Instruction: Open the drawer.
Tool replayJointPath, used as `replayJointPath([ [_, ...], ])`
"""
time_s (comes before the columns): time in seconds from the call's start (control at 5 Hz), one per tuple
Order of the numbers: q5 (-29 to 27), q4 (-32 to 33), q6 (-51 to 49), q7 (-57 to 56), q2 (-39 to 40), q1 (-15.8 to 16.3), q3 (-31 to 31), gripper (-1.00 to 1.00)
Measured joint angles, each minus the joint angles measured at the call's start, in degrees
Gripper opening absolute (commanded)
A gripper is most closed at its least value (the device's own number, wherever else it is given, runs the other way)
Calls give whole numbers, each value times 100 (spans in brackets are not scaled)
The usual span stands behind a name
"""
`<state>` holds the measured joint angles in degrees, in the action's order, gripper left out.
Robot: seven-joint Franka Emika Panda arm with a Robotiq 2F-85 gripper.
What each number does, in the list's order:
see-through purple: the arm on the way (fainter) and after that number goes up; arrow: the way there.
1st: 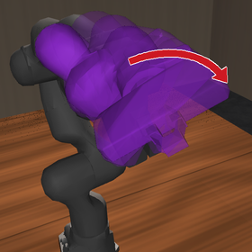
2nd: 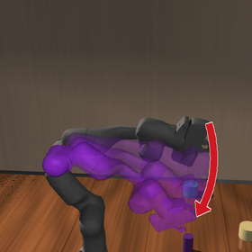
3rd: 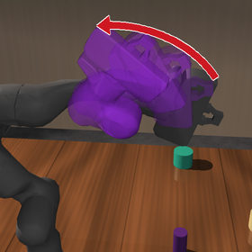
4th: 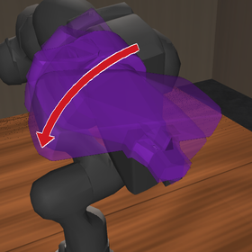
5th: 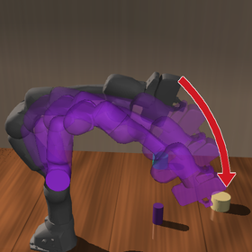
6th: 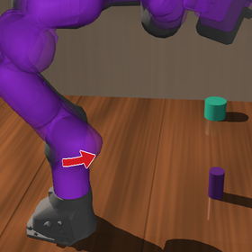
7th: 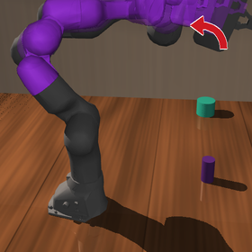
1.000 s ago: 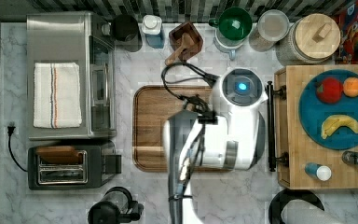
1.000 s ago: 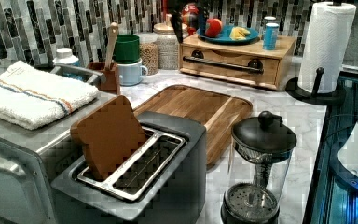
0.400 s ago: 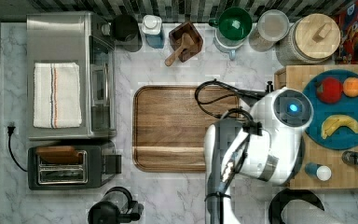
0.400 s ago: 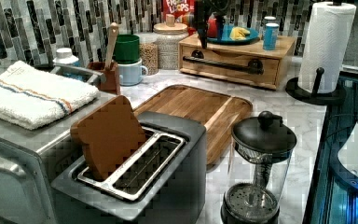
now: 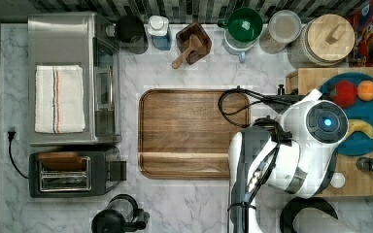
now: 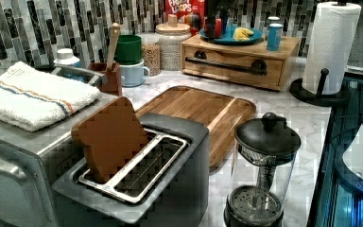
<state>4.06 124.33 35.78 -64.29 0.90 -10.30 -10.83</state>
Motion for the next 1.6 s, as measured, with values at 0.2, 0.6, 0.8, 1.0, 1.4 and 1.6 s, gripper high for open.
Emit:
replayJointPath([
  [0.2,10,34,389,-185,8,-45,-11,100],
  [0.6,-61,34,747,-627,208,-108,-100,100],
  [0.8,-276,145,1323,-705,347,-236,-74,100],
  [1.0,-274,269,1483,-867,394,-357,-93,100],
  [1.4,-370,783,2084,-1007,410,-469,-229,100],
  [1.6,-606,1007,2426,-1007,400,-547,-215,100],
])
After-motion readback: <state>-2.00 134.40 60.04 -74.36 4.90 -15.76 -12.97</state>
